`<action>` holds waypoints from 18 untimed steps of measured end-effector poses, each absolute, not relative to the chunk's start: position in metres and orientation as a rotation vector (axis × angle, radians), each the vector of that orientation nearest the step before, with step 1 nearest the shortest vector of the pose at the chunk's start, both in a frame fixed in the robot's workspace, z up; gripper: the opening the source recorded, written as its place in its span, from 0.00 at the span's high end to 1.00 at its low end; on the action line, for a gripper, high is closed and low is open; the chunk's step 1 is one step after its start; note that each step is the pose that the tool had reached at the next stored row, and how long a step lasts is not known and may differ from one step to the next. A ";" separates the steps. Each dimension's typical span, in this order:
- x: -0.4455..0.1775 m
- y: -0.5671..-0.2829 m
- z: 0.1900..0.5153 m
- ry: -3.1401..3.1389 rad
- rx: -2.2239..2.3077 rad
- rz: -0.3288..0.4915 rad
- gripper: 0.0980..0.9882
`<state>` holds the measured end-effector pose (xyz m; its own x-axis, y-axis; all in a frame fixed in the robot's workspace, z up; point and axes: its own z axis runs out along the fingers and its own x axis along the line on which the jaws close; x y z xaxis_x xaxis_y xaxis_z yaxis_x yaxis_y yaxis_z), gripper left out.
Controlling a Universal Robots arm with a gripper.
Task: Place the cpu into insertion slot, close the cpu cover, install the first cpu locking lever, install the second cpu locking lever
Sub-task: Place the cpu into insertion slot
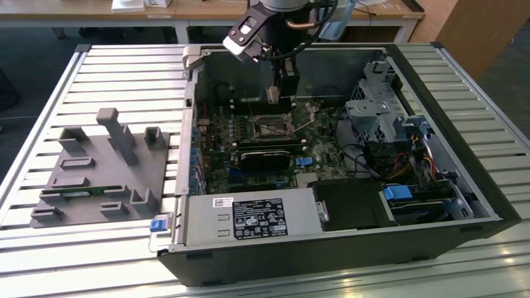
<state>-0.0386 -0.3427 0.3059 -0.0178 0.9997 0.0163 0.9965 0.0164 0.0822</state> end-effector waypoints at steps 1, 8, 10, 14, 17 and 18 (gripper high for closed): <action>-0.039 -0.343 0.306 2.206 2.169 0.109 0.50; -0.039 -0.343 0.303 2.206 2.169 0.109 0.50; -0.039 -0.343 0.302 2.206 2.169 0.109 0.50; -0.039 -0.343 0.299 2.206 2.168 0.108 0.50; -0.039 -0.343 0.297 2.202 2.165 0.115 0.50; -0.039 -0.343 0.296 2.202 2.164 0.116 0.50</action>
<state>-0.0387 -0.3432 0.2960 -0.0180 0.9997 0.0153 0.9958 0.0165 0.0902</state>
